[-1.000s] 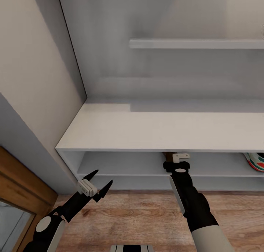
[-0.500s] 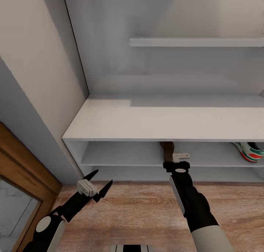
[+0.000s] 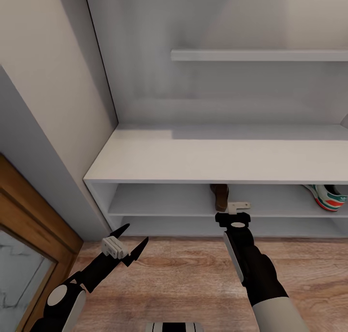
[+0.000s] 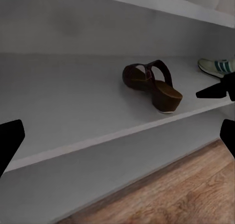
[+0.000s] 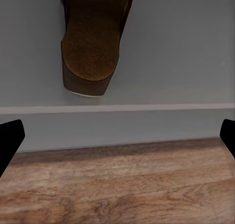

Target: Pick up the two gym shoes and the two sandals from the corridor floor and place them onto the hallstand (shoe rack) in the corridor, making sure they are on the rack and not on the floor. Arrange them so the two gym shoes are next to each other and the two sandals are next to each other.

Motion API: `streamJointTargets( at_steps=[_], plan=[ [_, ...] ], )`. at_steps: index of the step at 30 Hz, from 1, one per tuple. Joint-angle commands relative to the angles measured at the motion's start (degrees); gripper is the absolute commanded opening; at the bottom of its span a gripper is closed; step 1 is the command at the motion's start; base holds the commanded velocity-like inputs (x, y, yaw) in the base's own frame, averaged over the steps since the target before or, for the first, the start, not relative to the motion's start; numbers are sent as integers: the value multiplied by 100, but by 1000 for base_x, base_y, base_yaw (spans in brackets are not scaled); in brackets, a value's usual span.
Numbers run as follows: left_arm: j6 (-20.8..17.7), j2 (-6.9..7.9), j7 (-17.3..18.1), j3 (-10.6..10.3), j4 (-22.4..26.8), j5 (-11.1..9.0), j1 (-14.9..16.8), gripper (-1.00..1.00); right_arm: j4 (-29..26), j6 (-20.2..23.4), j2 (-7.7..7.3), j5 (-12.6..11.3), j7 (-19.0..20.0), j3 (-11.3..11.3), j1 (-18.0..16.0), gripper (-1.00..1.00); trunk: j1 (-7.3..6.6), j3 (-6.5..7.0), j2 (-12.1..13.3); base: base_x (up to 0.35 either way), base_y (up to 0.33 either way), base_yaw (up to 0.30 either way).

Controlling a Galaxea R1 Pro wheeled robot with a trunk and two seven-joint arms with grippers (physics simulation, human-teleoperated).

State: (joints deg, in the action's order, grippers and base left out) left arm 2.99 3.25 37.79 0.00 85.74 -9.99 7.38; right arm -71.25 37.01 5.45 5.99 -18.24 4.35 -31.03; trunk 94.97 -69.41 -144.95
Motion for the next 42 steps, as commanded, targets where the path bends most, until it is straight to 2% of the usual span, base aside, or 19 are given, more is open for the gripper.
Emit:
streamJointTargets(
  at_steps=[1,16,42],
  plan=[
    [0,0,0,0,1,-1,0,100,1,-2,0,1,-1,-1,0,100,0,0,0,-10,0,0],
    [0,0,0,0,1,-2,0,100,64,-160,0,15,-3,2,7,100,0,0,0,-121,0,0],
    [0,0,-12,2,4,4,0,100,93,-245,-7,41,-4,9,17,100,0,0,0,-30,0,0]
  ],
)
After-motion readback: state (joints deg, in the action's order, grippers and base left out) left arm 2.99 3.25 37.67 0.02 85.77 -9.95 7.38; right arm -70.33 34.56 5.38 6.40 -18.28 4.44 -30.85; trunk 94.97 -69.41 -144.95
